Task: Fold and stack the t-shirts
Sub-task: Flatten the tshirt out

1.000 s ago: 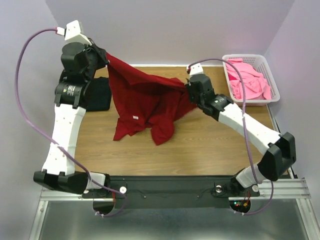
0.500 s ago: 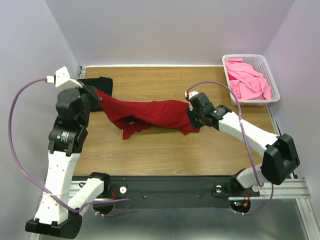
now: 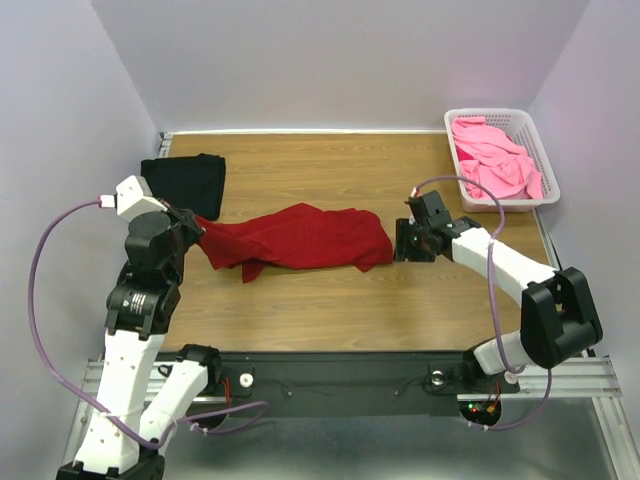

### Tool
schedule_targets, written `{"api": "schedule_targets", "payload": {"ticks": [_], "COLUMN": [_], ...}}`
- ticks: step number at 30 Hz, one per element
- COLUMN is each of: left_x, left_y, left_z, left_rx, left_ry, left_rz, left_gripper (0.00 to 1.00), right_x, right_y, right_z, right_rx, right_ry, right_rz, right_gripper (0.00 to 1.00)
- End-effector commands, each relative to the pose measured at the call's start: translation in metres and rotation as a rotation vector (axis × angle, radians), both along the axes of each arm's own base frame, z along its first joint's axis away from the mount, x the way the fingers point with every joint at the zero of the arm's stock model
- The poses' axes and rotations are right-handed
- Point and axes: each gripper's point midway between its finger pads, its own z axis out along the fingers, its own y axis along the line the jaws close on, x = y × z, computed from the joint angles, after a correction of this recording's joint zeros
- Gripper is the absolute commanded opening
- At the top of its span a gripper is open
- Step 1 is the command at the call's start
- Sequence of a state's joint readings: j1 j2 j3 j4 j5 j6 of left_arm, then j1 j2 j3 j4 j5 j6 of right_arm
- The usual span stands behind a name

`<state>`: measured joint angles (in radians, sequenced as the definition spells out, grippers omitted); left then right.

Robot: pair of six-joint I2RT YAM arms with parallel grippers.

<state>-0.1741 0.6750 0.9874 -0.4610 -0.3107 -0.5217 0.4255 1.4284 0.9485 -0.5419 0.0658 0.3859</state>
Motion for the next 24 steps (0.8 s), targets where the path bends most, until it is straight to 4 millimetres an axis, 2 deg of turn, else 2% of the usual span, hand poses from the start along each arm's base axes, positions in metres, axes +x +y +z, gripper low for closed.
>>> {"api": "schedule_targets", "payload": {"ticks": [1,6,7,10,15,19,24], "left_x": [0.001,0.000,0.000,0.000,0.002,0.005,0.004], "left_y": [0.004,0.002,0.002,0.002,0.001,-0.001,-0.001], "left_z": [0.012,0.010,0.009,0.008,0.004,0.003,0.004], "left_rx": [-0.015,-0.015,-0.013,-0.014,-0.012,-0.019,-0.015], "left_ry": [-0.061,-0.056,-0.055,-0.054,-0.043,-0.041,-0.039], "left_rz": [0.022,0.014,0.010,0.010,0.006,-0.002,0.002], "left_gripper": [0.00,0.00,0.00,0.00,0.00,0.00,0.00], "right_x": [0.012,0.018,0.012,0.005,0.001,0.009,0.011], "right_y": [0.026,0.027,0.031,0.035,0.037,0.040,0.040], "right_z": [0.006,-0.002,-0.010,-0.025,-0.035,-0.036,-0.049], "right_rx": [0.275,0.410,0.434,0.460,0.500,0.515,0.524], "right_ry": [-0.063,-0.080,-0.052,-0.006,-0.004,-0.029,-0.006], "right_rz": [0.005,0.037,0.067,0.107,0.142,0.164,0.169], "right_gripper": [0.54,0.60,0.61,0.62,0.62,0.63,0.63]}}
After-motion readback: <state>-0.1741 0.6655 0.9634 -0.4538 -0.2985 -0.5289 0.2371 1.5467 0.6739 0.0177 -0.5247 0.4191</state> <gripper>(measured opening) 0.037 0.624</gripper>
